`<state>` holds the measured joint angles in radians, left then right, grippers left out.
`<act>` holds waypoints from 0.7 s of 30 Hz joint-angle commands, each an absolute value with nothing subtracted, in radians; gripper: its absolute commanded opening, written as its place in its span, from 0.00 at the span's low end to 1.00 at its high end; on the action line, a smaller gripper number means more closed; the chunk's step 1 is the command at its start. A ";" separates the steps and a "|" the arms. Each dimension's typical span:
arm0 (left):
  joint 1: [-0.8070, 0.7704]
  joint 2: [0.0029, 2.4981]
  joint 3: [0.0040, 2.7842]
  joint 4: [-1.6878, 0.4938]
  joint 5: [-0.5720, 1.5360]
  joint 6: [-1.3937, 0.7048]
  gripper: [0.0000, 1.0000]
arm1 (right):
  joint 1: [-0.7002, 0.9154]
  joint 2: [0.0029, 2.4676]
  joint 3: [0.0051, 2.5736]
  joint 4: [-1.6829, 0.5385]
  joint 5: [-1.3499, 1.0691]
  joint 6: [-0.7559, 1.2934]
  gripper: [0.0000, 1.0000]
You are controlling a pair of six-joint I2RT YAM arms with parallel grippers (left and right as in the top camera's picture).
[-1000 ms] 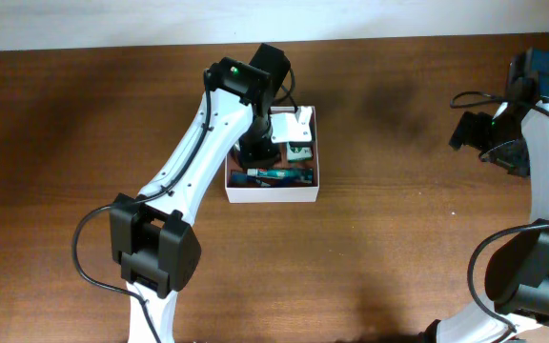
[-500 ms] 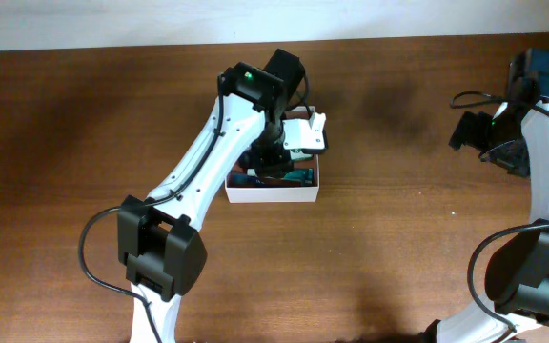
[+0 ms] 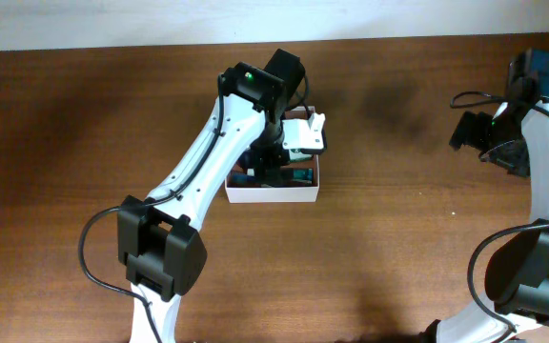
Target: Pack container
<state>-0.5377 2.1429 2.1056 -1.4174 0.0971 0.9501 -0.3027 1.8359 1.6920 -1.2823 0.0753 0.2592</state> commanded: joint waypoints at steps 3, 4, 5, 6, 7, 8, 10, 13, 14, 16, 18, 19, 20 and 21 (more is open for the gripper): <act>-0.528 2.009 2.095 -1.351 0.106 0.956 1.00 | -0.308 1.840 1.687 -1.282 0.091 0.267 0.99; -0.520 1.981 2.086 -1.325 0.117 0.956 1.00 | -0.308 1.840 1.687 -1.282 0.091 0.267 0.99; -0.509 1.952 2.071 -1.291 0.130 0.955 1.00 | -0.308 1.840 1.687 -1.282 0.091 0.268 0.99; -0.495 1.920 2.051 -1.251 0.149 0.955 1.00 | -0.308 1.840 1.687 -1.282 0.091 0.267 0.99; -0.477 1.887 2.027 -1.207 0.173 0.955 1.00 | -0.308 1.840 1.687 -1.283 0.091 0.267 0.99; -0.454 1.851 1.994 -1.156 0.203 0.955 1.00 | -0.308 1.840 1.687 -1.282 0.091 0.268 0.99; -0.397 1.771 1.904 -1.052 0.285 0.954 1.00 | -0.308 1.840 1.687 -1.282 0.091 0.267 0.99; -0.304 1.650 1.737 -0.901 0.383 0.854 1.00 | -0.308 1.840 1.687 -1.282 0.091 0.267 0.99; -0.269 1.608 1.673 -0.844 0.413 0.806 1.00 | -0.308 1.840 1.687 -1.282 0.091 0.267 0.99; -0.208 1.534 1.557 -0.745 0.458 0.731 1.00 | -0.308 1.840 1.687 -1.282 0.091 0.267 0.99; -0.152 1.464 1.442 -0.658 0.477 0.652 1.00 | -0.308 1.840 1.687 -1.283 0.091 0.267 0.99; -0.127 1.428 1.383 -0.619 0.480 0.617 1.00 | -0.308 1.840 1.687 -1.282 0.091 0.267 0.99; -0.106 1.396 1.331 -0.589 0.480 0.594 1.00 | -0.308 1.840 1.687 -1.282 0.091 0.267 0.98; -0.085 1.358 1.271 -0.558 0.479 0.586 1.00 | -0.308 1.840 1.687 -1.282 0.091 0.267 0.99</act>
